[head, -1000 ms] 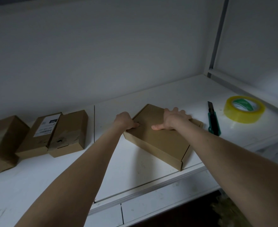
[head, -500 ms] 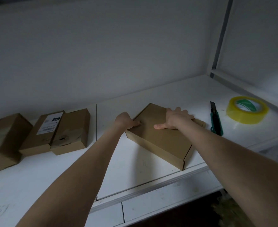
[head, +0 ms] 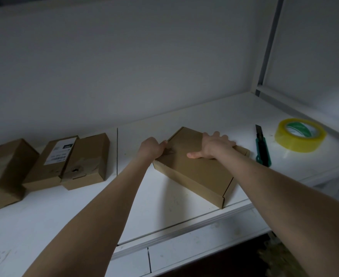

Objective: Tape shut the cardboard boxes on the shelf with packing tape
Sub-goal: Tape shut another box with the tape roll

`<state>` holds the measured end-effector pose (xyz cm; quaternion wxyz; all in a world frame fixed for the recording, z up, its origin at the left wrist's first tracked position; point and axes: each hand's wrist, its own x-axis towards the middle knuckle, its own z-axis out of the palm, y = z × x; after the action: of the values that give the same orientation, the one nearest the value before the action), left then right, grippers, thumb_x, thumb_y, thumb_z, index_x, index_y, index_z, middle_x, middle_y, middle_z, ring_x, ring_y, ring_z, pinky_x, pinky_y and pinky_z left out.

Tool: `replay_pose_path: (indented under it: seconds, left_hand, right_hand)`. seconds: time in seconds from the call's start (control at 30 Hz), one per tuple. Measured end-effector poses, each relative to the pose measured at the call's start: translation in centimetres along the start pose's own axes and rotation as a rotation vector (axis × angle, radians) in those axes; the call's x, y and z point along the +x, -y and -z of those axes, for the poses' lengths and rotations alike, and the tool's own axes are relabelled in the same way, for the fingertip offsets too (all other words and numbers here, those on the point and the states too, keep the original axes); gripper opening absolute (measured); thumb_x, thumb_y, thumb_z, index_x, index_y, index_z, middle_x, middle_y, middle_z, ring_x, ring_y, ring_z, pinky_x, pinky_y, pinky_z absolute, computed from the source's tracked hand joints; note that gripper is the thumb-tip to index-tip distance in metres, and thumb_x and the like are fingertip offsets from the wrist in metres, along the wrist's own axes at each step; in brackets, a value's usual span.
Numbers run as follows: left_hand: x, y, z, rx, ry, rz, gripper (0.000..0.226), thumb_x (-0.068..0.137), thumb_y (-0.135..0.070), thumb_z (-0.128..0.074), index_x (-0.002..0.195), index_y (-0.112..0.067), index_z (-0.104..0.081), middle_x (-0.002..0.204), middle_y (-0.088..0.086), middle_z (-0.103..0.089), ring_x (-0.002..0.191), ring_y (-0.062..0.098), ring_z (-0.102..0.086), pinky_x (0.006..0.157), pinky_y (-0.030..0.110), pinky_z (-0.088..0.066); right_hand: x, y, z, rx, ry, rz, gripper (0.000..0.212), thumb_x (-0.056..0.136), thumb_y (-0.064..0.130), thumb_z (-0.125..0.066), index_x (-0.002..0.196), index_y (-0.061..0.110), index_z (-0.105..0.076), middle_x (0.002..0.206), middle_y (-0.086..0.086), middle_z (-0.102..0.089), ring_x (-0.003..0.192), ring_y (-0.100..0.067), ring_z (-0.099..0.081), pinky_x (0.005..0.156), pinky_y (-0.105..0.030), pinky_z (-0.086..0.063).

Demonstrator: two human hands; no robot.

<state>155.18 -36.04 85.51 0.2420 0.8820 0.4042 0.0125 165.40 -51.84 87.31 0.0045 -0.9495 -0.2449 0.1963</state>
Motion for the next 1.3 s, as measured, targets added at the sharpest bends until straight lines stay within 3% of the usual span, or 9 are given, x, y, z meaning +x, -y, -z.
replay_pose_path:
  seconds: [0.17, 0.3, 0.43, 0.63, 0.83, 0.97, 1.13, 1.23, 1.3]
  left_hand:
    - [-0.7, 0.4, -0.3, -0.108, -0.114, -0.172, 0.062, 0.08, -0.059, -0.062, 0.127, -0.019, -0.052, 0.128, 0.009, -0.053, 0.118, 0.029, -0.049, 0.096, 0.04, -0.044]
    - [-2.3, -0.6, 0.3, 0.198, 0.222, -0.586, 0.115, 0.047, -0.086, -0.062, 0.146, -0.046, -0.019, 0.155, 0.001, -0.024, 0.142, 0.032, -0.02, 0.112, 0.062, -0.021]
    - [-3.3, -0.7, -0.4, 0.506, 0.378, -0.61, 0.113, 0.062, -0.069, -0.072, 0.146, -0.053, 0.001, 0.16, -0.005, 0.013, 0.146, 0.027, 0.015, 0.107, 0.069, 0.004]
    - [-3.8, -1.1, -1.4, 0.478, 0.222, -0.492, 0.103, 0.066, -0.074, -0.065, 0.148, -0.049, -0.009, 0.161, -0.005, 0.0, 0.148, 0.027, -0.001, 0.112, 0.058, -0.023]
    - [-3.5, -4.3, -3.4, 0.428, 0.015, -0.272, 0.073, 0.081, -0.072, -0.049, 0.141, -0.032, -0.036, 0.142, 0.004, -0.039, 0.132, 0.032, -0.034, 0.099, 0.044, -0.043]
    - [-3.2, -4.8, -3.5, 0.354, -0.029, -0.262, 0.052, 0.09, -0.058, -0.046, 0.132, -0.028, -0.047, 0.133, 0.008, -0.046, 0.123, 0.032, -0.04, 0.095, 0.04, -0.042]
    - [-2.5, -2.8, -1.4, -0.086, -0.184, -0.177, 0.05, 0.098, -0.03, -0.047, 0.141, -0.008, -0.036, 0.146, 0.017, -0.037, 0.133, 0.03, -0.038, 0.106, 0.037, -0.035]
    - [-3.1, -2.6, -1.1, -0.561, -0.02, -0.012, 0.014, 0.098, -0.003, -0.043, 0.107, -0.006, -0.053, 0.1, 0.007, -0.061, 0.076, 0.002, -0.068, 0.066, 0.016, -0.051]
    - [-2.8, -2.4, -1.5, -0.71, 0.047, 0.008, 0.026, 0.093, 0.011, -0.036, 0.103, -0.006, -0.053, 0.084, 0.006, -0.06, 0.059, 0.008, -0.062, 0.049, 0.015, -0.047]
  right_hand:
    - [-0.5, -0.4, 0.0, 0.052, -0.017, 0.042, 0.098, 0.076, 0.077, -0.057, 0.151, 0.023, -0.024, 0.153, -0.013, -0.025, 0.138, -0.038, -0.028, 0.109, -0.061, -0.027]
    - [-1.1, -1.6, 0.4, 0.153, -0.163, 0.062, 0.073, 0.09, 0.061, -0.053, 0.148, 0.021, -0.034, 0.15, -0.013, -0.031, 0.135, -0.036, -0.033, 0.107, -0.053, -0.033]
    - [-1.4, -2.7, 0.6, 0.205, -0.255, 0.022, 0.062, 0.095, 0.051, -0.051, 0.146, 0.019, -0.035, 0.148, -0.014, -0.032, 0.134, -0.035, -0.033, 0.105, -0.048, -0.034]
    - [-1.5, -4.0, 1.0, 0.276, -0.343, -0.016, 0.065, 0.096, 0.046, -0.053, 0.149, 0.018, -0.027, 0.151, -0.016, -0.025, 0.138, -0.035, -0.025, 0.109, -0.046, -0.031]
    - [-1.2, -5.1, 0.9, 0.36, -0.343, -0.057, 0.075, 0.093, 0.048, -0.056, 0.152, 0.019, -0.019, 0.151, -0.016, -0.025, 0.137, -0.037, -0.028, 0.107, -0.044, -0.033]
    - [-0.3, -6.0, 0.4, 0.474, -0.243, -0.104, 0.081, 0.092, 0.05, -0.058, 0.154, 0.019, -0.015, 0.152, -0.016, -0.02, 0.137, -0.038, -0.031, 0.105, -0.043, -0.039]
    - [0.5, -6.2, 0.0, 0.53, -0.183, -0.089, 0.08, 0.093, 0.047, -0.058, 0.154, 0.016, -0.017, 0.152, -0.014, -0.023, 0.134, -0.035, -0.039, 0.103, -0.04, -0.041]
    - [1.1, -5.8, -0.4, 0.477, -0.184, -0.081, 0.075, 0.094, 0.048, -0.055, 0.153, 0.014, -0.023, 0.15, -0.014, -0.027, 0.131, -0.035, -0.042, 0.102, -0.04, -0.042]
    - [1.3, -5.5, -0.6, 0.45, -0.194, -0.083, 0.07, 0.095, 0.049, -0.054, 0.151, 0.015, -0.028, 0.147, -0.013, -0.03, 0.13, -0.035, -0.043, 0.101, -0.04, -0.042]
